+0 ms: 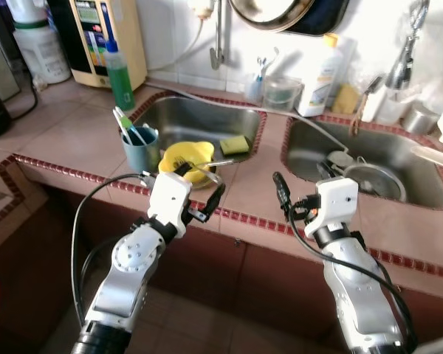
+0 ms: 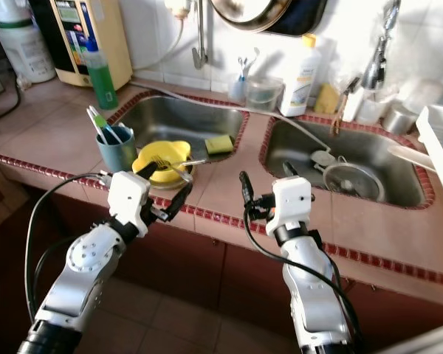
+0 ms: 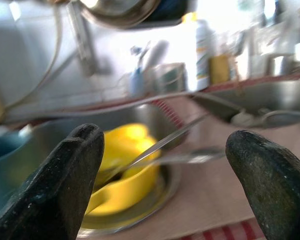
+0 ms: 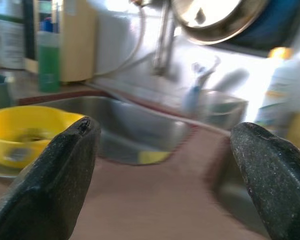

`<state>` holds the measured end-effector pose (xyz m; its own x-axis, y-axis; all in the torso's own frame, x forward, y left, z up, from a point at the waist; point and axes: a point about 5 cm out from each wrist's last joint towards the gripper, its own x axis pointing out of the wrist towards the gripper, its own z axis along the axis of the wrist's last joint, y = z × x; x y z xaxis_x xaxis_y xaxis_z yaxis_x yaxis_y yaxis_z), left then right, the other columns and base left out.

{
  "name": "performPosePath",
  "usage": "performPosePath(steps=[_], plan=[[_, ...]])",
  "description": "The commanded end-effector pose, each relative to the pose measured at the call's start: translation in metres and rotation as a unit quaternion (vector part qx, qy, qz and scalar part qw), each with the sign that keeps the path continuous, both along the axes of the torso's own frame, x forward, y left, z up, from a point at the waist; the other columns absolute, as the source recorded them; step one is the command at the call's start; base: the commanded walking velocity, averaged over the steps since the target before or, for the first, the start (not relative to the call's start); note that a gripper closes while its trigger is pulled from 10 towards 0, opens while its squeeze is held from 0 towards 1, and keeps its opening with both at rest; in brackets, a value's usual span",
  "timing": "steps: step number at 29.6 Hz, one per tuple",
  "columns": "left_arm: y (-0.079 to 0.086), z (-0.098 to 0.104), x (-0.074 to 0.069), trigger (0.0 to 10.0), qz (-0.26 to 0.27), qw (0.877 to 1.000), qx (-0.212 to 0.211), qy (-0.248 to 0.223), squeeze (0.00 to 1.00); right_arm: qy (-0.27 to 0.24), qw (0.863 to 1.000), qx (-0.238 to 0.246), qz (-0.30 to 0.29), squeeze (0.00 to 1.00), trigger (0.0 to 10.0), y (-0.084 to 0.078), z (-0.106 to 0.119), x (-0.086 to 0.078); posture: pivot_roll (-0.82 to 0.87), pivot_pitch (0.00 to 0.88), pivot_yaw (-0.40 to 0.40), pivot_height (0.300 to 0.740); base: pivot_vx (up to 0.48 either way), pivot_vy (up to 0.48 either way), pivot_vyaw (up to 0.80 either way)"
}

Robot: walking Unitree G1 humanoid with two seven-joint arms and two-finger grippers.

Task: Kitchen organization

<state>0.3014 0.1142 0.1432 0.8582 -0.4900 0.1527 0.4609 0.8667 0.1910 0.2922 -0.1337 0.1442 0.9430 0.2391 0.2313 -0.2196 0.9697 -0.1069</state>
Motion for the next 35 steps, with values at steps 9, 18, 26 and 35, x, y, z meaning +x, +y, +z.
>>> performPosePath(steps=[9, 18, 26, 35], plan=[[-0.007, -0.008, -0.005, 10.0, -0.015, 0.999, 0.032, -0.001, 0.00, 0.027, 1.000, -0.008, -0.006, 0.00, 10.0, 0.001, -0.010, 0.002, -0.20, 0.033, -0.035, 0.740, 0.000, 0.000, 0.00], [0.001, -0.009, -0.002, 10.0, 0.009, 0.999, 0.038, 0.002, 0.00, 0.052, 0.998, -0.023, 0.028, 0.00, 10.0, 0.008, -0.022, 0.001, -0.20, 0.035, -0.034, 0.740, 0.000, 0.000, 0.00], [0.009, -0.009, -0.001, 10.0, 0.018, 0.999, 0.044, 0.002, 0.00, 0.064, 0.996, -0.037, 0.053, 0.00, 10.0, 0.011, -0.027, 0.009, -0.18, 0.036, -0.039, 0.740, 0.000, 0.000, 0.00], [0.008, -0.014, -0.008, 10.0, -0.001, 0.998, 0.063, 0.002, 0.00, 0.064, 0.994, -0.071, 0.055, 0.00, 10.0, -0.001, -0.025, 0.024, -0.18, 0.035, -0.045, 0.740, 0.000, 0.000, 0.00]])
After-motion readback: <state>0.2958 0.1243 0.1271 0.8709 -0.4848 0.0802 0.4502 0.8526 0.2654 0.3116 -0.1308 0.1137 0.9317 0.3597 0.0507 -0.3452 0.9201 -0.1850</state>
